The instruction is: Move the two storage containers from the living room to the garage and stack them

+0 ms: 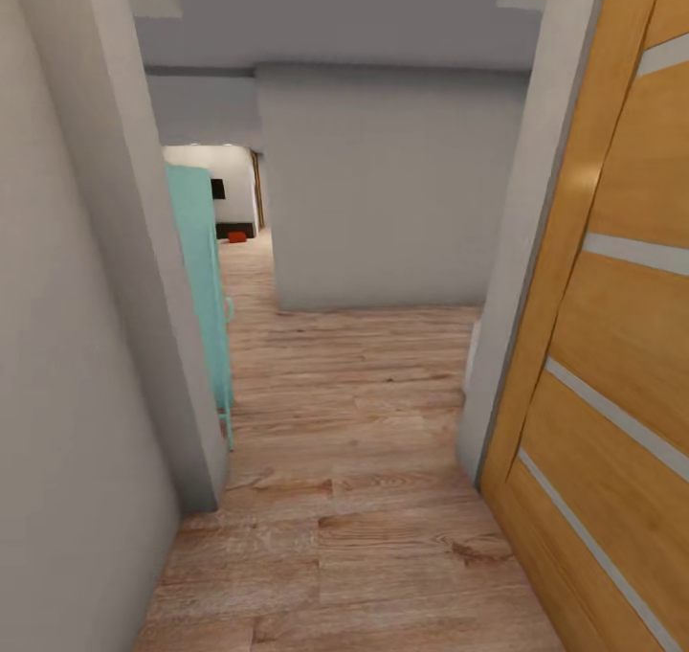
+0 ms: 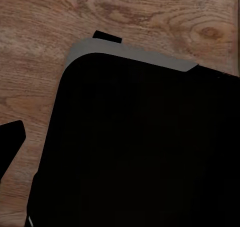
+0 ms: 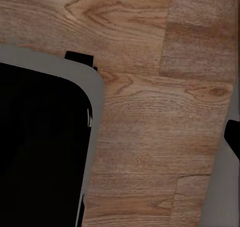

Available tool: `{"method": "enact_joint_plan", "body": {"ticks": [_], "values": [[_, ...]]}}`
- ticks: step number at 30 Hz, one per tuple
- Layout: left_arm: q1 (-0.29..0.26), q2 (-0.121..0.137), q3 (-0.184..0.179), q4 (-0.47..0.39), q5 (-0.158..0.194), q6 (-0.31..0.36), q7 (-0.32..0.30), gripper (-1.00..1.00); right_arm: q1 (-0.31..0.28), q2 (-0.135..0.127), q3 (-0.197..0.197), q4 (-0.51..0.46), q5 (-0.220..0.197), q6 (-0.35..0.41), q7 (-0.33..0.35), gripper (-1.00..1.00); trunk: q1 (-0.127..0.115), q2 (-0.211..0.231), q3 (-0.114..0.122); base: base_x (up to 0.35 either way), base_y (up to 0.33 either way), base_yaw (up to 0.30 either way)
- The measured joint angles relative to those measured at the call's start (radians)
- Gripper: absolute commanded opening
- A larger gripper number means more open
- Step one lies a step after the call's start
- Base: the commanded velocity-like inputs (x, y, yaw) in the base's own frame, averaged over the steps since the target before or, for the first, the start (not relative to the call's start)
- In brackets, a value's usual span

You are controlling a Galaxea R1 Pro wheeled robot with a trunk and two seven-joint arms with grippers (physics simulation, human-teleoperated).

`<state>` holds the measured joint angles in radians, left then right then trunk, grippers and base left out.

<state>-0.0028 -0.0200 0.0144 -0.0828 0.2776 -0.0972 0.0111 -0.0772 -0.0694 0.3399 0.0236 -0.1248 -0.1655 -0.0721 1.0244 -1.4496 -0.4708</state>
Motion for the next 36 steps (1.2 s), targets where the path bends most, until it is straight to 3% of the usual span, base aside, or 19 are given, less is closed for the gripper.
{"method": "enact_joint_plan", "body": {"ticks": [24, 30, 36], "values": [[0.000, 0.001, 0.000, 0.000, 0.000, 0.046, 0.000, 1.00, 0.000, 0.000, -0.002, 0.001, -0.005, 0.002, 0.000, 1.00, 0.000, 0.000, 0.000, 0.324, 0.000, 0.000], [0.000, 0.002, 0.000, -0.001, -0.002, 0.102, -0.001, 1.00, 0.000, 0.000, 0.000, 0.000, -0.003, 0.002, 0.001, 1.00, 0.000, 0.000, 0.000, 0.324, 0.000, 0.000], [0.000, 0.002, 0.000, -0.001, -0.003, 0.109, -0.001, 1.00, 0.000, 0.000, -0.001, 0.000, -0.005, 0.002, 0.001, 1.00, 0.000, 0.000, 0.000, 0.324, 0.000, 0.000]]}}
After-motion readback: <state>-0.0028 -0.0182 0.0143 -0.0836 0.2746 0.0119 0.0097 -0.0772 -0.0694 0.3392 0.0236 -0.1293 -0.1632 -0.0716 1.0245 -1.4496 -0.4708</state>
